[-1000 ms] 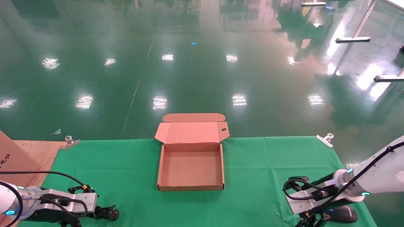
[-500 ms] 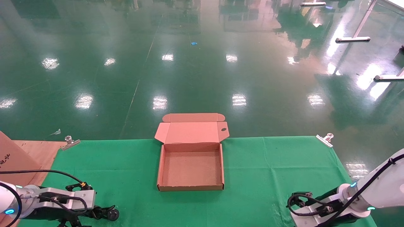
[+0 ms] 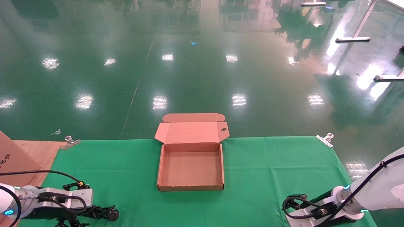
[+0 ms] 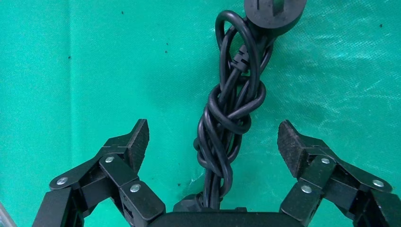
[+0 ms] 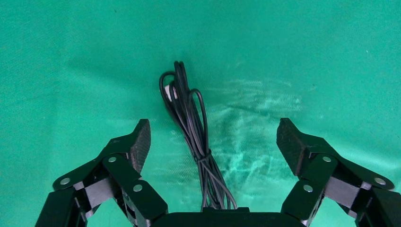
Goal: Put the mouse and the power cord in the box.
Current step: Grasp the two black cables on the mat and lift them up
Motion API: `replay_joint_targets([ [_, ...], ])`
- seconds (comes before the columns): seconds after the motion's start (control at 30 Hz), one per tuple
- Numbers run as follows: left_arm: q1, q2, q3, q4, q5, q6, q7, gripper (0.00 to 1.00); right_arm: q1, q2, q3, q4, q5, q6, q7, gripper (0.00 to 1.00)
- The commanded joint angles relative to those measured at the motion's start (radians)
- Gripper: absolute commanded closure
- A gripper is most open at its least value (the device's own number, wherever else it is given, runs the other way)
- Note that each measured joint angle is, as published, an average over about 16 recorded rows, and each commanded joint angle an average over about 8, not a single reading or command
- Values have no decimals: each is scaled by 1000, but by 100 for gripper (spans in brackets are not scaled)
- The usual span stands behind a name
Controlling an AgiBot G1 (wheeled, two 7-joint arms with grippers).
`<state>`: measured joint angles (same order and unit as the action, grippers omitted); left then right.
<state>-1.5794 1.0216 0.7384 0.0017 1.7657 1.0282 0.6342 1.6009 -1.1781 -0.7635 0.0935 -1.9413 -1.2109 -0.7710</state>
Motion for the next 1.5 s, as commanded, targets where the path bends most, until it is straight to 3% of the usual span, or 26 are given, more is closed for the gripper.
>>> replay_joint_targets([
  [0.03, 3, 0, 0, -1, 0, -2, 2, 100, -1, -4, 0, -3, -1, 3, -1, 100],
  [1.13, 10, -2, -5, -2, -7, 11, 1, 100, -9, -20, 5, -60, 8, 8, -45, 100],
  [1.5, -31, -12, -1, -9, -2, 79, 3, 100, 30, -2, 19, -65, 29, -34, -55, 100],
])
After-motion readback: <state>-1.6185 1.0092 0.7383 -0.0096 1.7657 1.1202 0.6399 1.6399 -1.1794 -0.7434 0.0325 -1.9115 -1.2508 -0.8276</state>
